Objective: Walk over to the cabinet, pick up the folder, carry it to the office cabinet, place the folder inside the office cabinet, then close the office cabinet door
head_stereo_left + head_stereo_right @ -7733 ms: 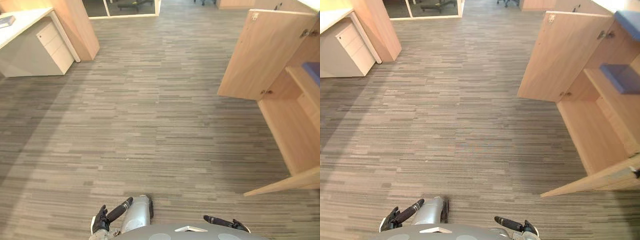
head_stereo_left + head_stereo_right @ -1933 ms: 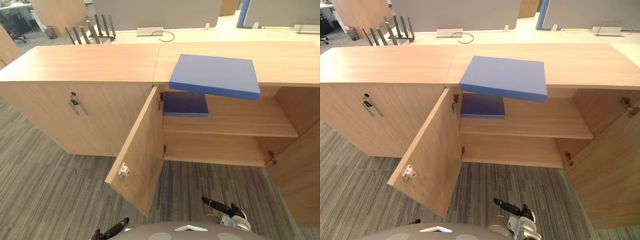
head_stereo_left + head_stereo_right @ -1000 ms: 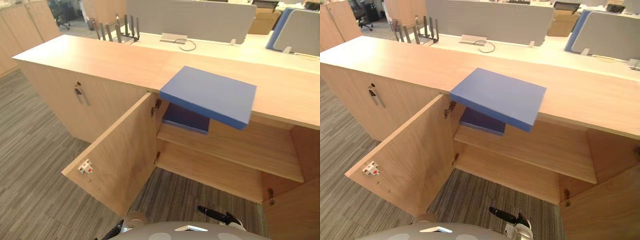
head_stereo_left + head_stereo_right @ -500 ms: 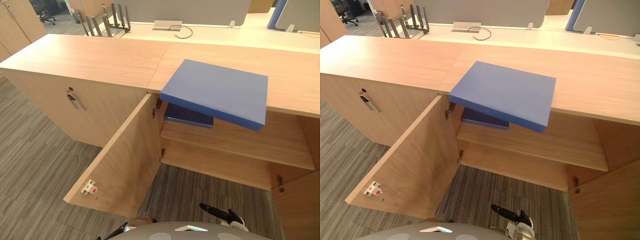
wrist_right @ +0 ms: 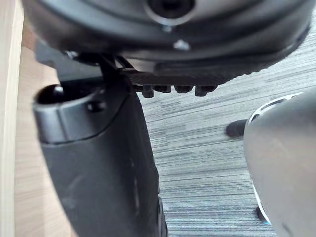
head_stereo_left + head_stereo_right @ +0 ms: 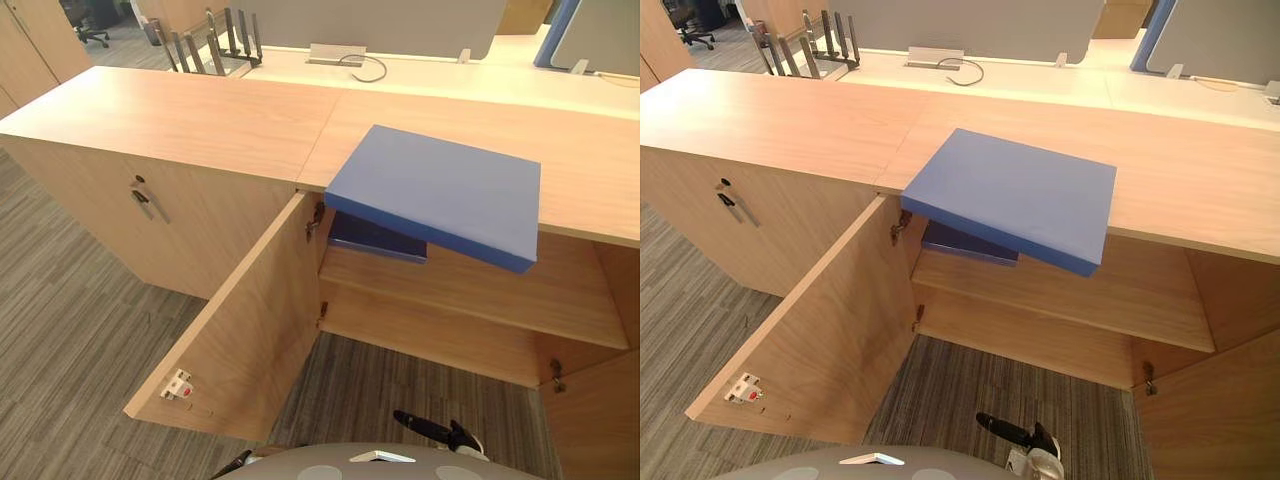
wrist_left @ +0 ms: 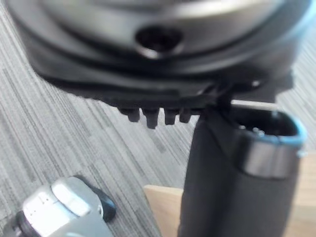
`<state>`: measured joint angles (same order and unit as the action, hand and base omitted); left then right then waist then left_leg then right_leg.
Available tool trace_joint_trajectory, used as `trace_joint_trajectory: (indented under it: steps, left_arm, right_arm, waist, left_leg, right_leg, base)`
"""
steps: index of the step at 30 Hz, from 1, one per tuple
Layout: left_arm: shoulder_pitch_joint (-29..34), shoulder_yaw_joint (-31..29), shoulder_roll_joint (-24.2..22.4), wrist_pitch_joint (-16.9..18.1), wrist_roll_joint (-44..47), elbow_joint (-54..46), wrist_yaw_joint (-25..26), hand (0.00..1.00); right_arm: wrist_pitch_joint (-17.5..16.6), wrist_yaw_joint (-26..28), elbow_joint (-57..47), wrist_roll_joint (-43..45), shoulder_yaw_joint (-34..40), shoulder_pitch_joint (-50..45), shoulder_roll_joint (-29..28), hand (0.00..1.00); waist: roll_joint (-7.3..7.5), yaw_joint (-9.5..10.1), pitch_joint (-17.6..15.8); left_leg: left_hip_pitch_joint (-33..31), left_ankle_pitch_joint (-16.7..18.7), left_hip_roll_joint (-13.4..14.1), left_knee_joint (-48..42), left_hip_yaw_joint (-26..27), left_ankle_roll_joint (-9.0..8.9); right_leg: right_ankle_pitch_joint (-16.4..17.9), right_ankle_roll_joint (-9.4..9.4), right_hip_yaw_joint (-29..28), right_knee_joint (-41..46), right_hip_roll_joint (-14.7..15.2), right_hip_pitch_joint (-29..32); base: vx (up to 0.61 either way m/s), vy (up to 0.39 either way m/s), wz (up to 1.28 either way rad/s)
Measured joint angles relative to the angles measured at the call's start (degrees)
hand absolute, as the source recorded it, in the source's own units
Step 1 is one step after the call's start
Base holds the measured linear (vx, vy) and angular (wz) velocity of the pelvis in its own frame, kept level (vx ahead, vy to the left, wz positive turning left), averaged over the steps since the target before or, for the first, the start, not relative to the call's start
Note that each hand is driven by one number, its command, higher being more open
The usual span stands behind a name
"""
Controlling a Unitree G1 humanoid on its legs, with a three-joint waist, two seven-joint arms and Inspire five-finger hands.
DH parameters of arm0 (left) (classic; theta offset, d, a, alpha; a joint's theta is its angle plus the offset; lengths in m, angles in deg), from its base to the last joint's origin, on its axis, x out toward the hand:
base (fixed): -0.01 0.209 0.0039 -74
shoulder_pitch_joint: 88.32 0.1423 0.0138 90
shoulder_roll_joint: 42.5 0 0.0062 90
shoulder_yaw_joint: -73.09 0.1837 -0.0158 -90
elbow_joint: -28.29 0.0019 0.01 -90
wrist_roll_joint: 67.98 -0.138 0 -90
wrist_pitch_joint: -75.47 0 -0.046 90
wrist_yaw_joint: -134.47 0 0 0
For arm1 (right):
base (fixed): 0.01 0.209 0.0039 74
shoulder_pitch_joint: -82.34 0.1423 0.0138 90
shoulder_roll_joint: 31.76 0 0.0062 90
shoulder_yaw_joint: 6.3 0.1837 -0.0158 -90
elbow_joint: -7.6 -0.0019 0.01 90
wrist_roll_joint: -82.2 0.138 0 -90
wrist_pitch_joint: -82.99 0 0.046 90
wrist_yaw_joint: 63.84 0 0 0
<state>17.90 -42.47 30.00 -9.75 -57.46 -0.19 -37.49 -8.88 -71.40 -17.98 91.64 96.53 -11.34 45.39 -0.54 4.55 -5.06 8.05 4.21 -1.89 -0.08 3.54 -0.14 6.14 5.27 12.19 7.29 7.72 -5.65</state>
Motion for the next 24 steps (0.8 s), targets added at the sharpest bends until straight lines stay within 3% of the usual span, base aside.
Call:
trace_joint_trajectory:
  steps: [2, 3, 4, 5, 7, 10, 11, 13, 15, 16, 17, 19, 20, 24]
  left_arm:
    - [-0.04, 0.01, -0.20, 0.00, -0.19, -0.24, 0.17, 1.00]
    - [-0.02, 0.01, -0.21, 0.03, -0.30, -0.39, 0.24, 1.00]
    - [-0.13, -0.12, -0.14, 0.04, -0.23, -0.88, 0.27, 1.00]
    - [-0.09, -0.12, -0.12, 0.10, -0.29, -1.18, 0.31, 1.00]
    - [-0.06, -0.15, -0.04, 0.19, -0.43, -1.43, 0.66, 1.00]
    - [-0.09, -0.16, 0.06, 0.17, -1.16, -1.43, 1.07, 1.00]
    - [0.02, -0.18, 0.34, 0.18, -2.11, -1.40, 1.30, 1.00]
    - [0.13, -0.64, 0.48, 0.18, -2.17, -1.32, 1.35, 1.00]
    - [0.53, -1.81, 1.04, 0.18, -2.19, -1.27, 1.79, 1.00]
    - [0.10, -2.50, 0.94, 0.05, -2.22, 0.29, 1.89, 1.00]
    - [0.33, -2.40, -0.16, -0.03, -2.18, 1.12, 1.87, 1.00]
    - [0.24, -2.27, -1.65, 0.04, -1.92, 1.64, 1.93, 1.00]
    - [0.14, -2.24, -1.63, 0.07, -1.62, 1.98, 2.32, 1.00]
    - [0.04, -1.19, -0.76, 0.12, 0.59, 2.18, 3.05, 1.00]
  right_arm:
    - [0.10, -0.01, -1.35, -0.17, -0.04, 0.23, 0.13, 1.00]
    - [0.16, -0.03, -2.55, -0.09, 0.05, 0.17, 0.12, 1.00]
    - [0.12, -0.07, -3.98, -0.01, 0.14, -0.20, -0.15, 1.00]
    - [0.02, -0.09, -4.26, -0.01, 0.16, -0.42, -0.25, 1.00]
    - [0.05, -0.37, -4.47, -0.21, 0.28, -0.81, -0.36, 1.00]
    - [-0.08, -0.46, -4.60, -0.05, 1.86, -1.10, -0.65, 1.00]
    - [0.08, -0.41, -4.53, 0.29, 2.80, -1.21, -0.82, 1.00]
    - [0.27, -0.32, -4.48, 0.43, 2.92, -1.54, -0.90, 1.00]
    - [0.27, -0.32, -4.11, 1.18, 2.99, -2.29, -1.59, 1.00]
    - [0.40, -0.02, -2.61, 2.82, 4.12, -2.18, -1.73, 1.00]
    - [0.14, -0.05, -1.12, 2.66, 4.49, -1.89, -0.13, 1.00]
    - [-0.09, 0.08, 0.13, 2.67, 4.35, -0.61, 1.34, 1.00]
    - [-0.06, -0.04, 1.36, 2.69, 4.31, 0.44, 1.62, 1.00]
    - [-0.13, -1.39, 3.53, 4.03, 5.05, 0.57, 1.76, 1.00]
  waist:
    - [-0.53, 0.03, -0.30]
    - [-1.11, -0.19, -0.84]
    - [-0.87, -0.32, -0.90]
    - [-0.71, -0.28, -0.95]
    - [-0.48, -0.17, -0.94]
    - [-0.33, -0.26, -0.83]
    - [0.12, -0.44, -0.58]
    - [0.67, -0.60, -0.24]
    - [2.55, -1.09, 0.99]
    - [2.85, -1.54, 1.75]
    - [-0.22, -1.39, 3.20]
    - [-3.28, -1.37, 3.37]
    - [-3.52, -1.39, 3.53]
    - [-2.68, -1.70, 3.77]
  left_leg:
    - [-0.35, 0.26, 0.25, -0.93, 1.18, 0.89]
    - [-0.46, 0.63, 0.47, -1.78, 1.47, 1.80]
    - [-0.46, 1.10, 0.18, -2.10, 1.42, 2.29]
    - [-0.42, 1.50, 0.15, -2.43, 1.33, 2.49]
    - [-0.36, 2.28, 0.97, -3.18, 1.12, 1.69]
    - [-0.62, 3.22, 3.14, -4.08, 1.30, 0.13]
    - [-0.72, 4.05, 3.90, -4.99, 1.22, -1.30]
    - [-0.68, 4.79, 4.12, -5.72, 0.72, -2.50]
    - [-0.62, 5.72, 4.27, -6.06, -1.47, -5.15]
    - [-0.03, 5.67, 6.09, -5.71, -3.18, -6.90]
    - [0.22, 4.85, 9.53, -4.29, -4.14, -8.84]
    - [0.25, 3.71, 14.40, -3.16, -5.17, -10.60]
    - [-0.57, 2.59, 16.58, -2.72, -5.67, -10.93]
    - [-2.88, -0.18, 19.51, -1.92, -5.06, -10.21]
  right_leg:
    - [1.88, 0.66, -0.76, 11.80, 1.59, 5.74]
    - [2.61, -0.03, -0.71, 19.05, 3.07, 9.28]
    - [3.81, -1.84, 0.87, 22.89, 5.87, 11.12]
    - [3.98, -1.87, 1.56, 23.37, 7.43, 11.57]
    - [3.06, -0.92, 1.56, 18.97, 11.34, 12.14]
    - [0.84, 1.68, 1.29, 10.75, 11.92, 12.57]
    - [-0.85, 2.16, -0.78, 7.39, 11.83, 12.62]
    - [-1.49, 2.87, -3.21, 6.02, 11.92, 12.47]
    - [-3.58, 3.61, -3.81, 4.86, 12.36, 11.33]
    - [-5.25, 6.54, -2.40, 5.60, 11.03, 10.34]
    - [-4.10, 4.74, -0.77, 5.34, 7.48, 9.72]
    - [-3.06, 2.84, 1.18, 5.00, 2.81, 9.13]
    - [-2.52, 1.63, 2.03, 4.82, 0.55, 9.60]
    - [-2.11, -0.34, 3.72, 2.84, -2.67, 10.38]
  base:
    - [-0.10, 0.051, -0.25]
    - [-0.16, 0.094, 0.01]
    - [-0.15, 0.101, 0.06]
    - [-0.10, 0.085, 0.06]
    - [-0.03, 0.029, -0.03]
    - [0.03, -0.099, -0.17]
    - [0.07, -0.203, -0.13]
    - [0.10, -0.255, 0.14]
    - [0.17, -0.429, 0.52]
    - [0.20, -0.427, 0.58]
    - [0.22, -0.411, 0.47]
    - [0.25, -0.416, 0.16]
    - [0.21, -0.398, 0.09]
    - [0.11, -0.204, 0.09]
